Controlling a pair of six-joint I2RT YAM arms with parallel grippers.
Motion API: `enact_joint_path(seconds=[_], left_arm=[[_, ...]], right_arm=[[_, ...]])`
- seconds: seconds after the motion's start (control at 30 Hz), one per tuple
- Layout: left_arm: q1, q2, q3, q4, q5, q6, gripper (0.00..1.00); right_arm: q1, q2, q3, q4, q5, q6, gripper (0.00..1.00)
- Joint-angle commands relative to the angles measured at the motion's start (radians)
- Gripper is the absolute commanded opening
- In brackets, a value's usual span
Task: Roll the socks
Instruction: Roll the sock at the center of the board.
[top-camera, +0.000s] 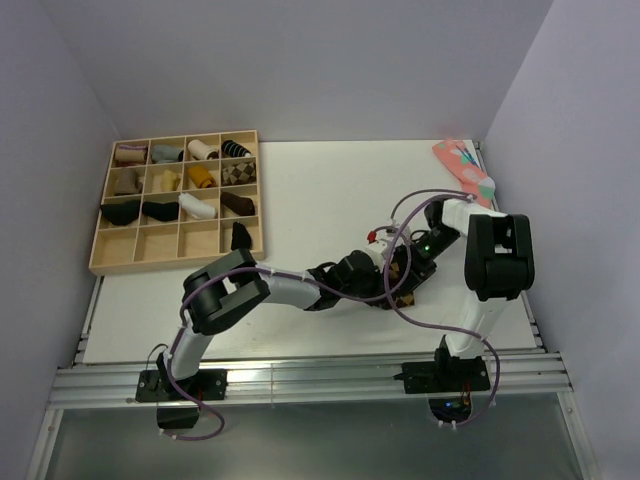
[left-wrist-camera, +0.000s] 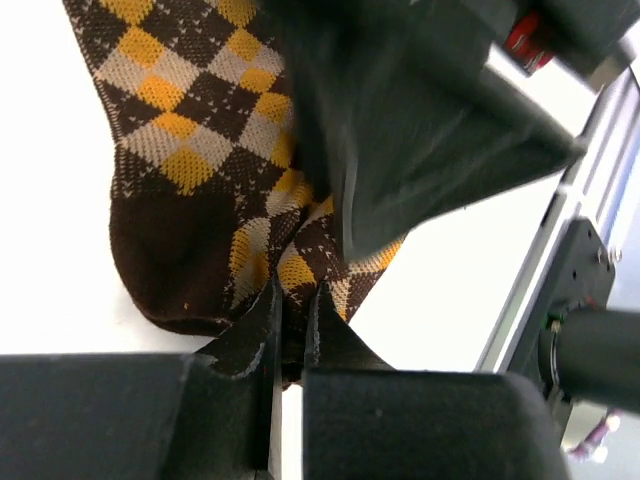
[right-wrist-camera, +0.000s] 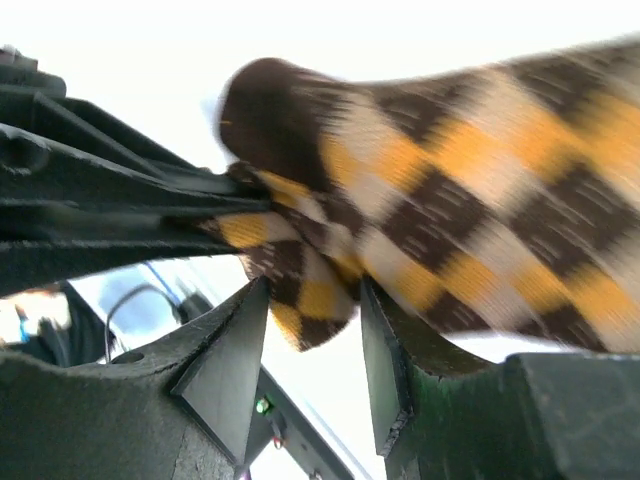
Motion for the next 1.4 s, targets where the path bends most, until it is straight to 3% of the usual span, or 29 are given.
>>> enact_joint_path(seconds=[0.0,0.33,0.6,0.8,1.0,1.2,1.37], left_arm=[[-0.013,0.0,-0.003,-0.28,-0.114,-0.043,0.0],[-0.014,-0.037,0.08,-0.671,-0.269,-0.161,0.0],[-0.025,-0.118,0.046,-0.806,-0.307,-0.232,0.0],[-0.036,-0.086,0.075,-0.827,-0.249,-0.255,0.0],[-0.017,-0.03,0.134,-0.784,-0.085,-0.244,0.0],[0.016,-0.014,0.068,-0.666,0.095,-0.291,0.0],[0.056,-0.017,0.037,-0.636,0.141,-0.31,0.0]], right_arm=[[-0.072,-0.026,0.074,0.159,-0.007,0.059,0.49],[-0.118,-0.049,0.054,0.214,-0.024,0.061,0.49],[-0.116,0.023,0.137,0.202,-0.051,0.065,0.48],[-0.116,-0.035,0.107,0.146,-0.114,-0.071,0.48],[-0.116,-0.118,-0.002,0.139,-0.159,-0.24,0.38],[-0.112,-0.171,-0.029,0.026,-0.208,-0.421,0.47],[-0.106,-0.22,-0.05,-0.06,-0.226,-0.572,0.52]])
